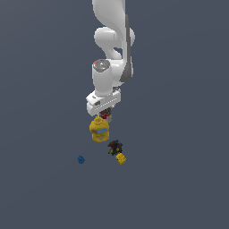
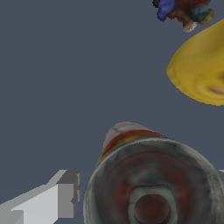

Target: Pick up a designated object from a clutter of objects.

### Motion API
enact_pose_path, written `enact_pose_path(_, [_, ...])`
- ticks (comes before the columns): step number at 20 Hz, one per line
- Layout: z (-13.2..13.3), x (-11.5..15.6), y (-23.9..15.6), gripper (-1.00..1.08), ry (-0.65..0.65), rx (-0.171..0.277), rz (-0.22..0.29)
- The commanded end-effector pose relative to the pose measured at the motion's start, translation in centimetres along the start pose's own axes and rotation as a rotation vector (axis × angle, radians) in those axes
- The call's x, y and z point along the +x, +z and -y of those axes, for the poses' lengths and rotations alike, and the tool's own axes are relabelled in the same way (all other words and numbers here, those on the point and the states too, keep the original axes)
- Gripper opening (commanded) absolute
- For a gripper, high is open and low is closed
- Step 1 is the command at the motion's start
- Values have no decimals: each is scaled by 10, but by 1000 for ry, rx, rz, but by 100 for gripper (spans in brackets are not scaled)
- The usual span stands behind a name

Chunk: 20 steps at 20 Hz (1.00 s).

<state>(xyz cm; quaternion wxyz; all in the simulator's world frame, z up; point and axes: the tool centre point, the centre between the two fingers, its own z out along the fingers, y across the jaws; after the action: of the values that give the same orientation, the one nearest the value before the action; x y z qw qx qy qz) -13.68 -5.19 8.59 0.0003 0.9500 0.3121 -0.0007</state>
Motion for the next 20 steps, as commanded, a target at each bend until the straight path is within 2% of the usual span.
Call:
enact_pose_path(1, [0,0,6,100,0,-1,-1])
enact_pose_path(7, [0,1,9,100,-1,0,-1])
enact_pose_path(8, [0,1,9,-100,-1,0,-1])
enact_pose_path(20, [0,1,8,-100,-1,0,-1])
